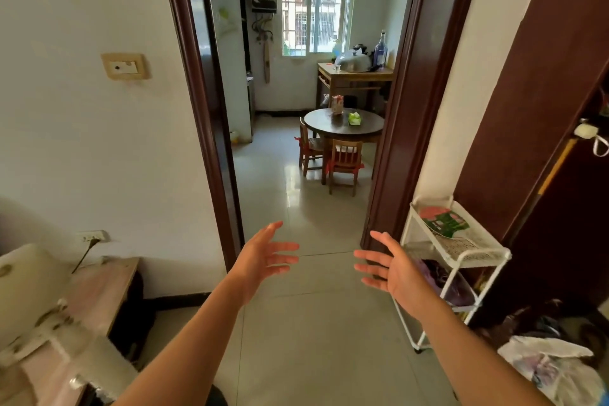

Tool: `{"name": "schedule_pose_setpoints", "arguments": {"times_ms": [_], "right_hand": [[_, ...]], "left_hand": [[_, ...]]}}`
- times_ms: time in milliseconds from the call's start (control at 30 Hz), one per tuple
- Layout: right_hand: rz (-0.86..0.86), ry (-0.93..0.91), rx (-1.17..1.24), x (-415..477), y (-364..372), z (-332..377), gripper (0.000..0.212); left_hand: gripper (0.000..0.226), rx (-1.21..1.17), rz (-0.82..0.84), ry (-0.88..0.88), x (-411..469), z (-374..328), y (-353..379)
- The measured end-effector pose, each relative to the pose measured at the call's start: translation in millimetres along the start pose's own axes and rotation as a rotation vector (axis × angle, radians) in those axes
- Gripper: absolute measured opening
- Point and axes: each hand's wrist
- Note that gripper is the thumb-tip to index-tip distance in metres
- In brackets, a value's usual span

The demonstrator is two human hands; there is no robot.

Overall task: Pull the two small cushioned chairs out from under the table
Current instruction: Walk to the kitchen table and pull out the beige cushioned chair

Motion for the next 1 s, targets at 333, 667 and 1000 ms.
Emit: {"name": "schedule_pose_setpoints", "arguments": {"times_ms": [333, 667, 1000], "right_hand": [[0.071, -0.049, -0.031, 211.5, -14.8, 96.2, 0.041], [0.126, -0.040, -0.088, 379.1, -17.9, 181.0, 0.042], [0.105, -0.008, -0.099, 551.2, 6.0, 204.7, 0.041]], "left_hand": [[0.036, -0.002, -0.039, 0.053, 210.8, -26.0, 24.3], [0.039, -0.044, -0.081, 0.030, 382.3, -51.3, 32.5], [0.049, -0.057, -0.096, -0.016, 547.8, -43.6, -15.2]]}}
Point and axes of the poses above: each hand's wrist, its own x-axis towards the middle knuckle, its own y-axis out of the palm, z = x × y, and after that the axes turned 4 degrees about y, right-handed
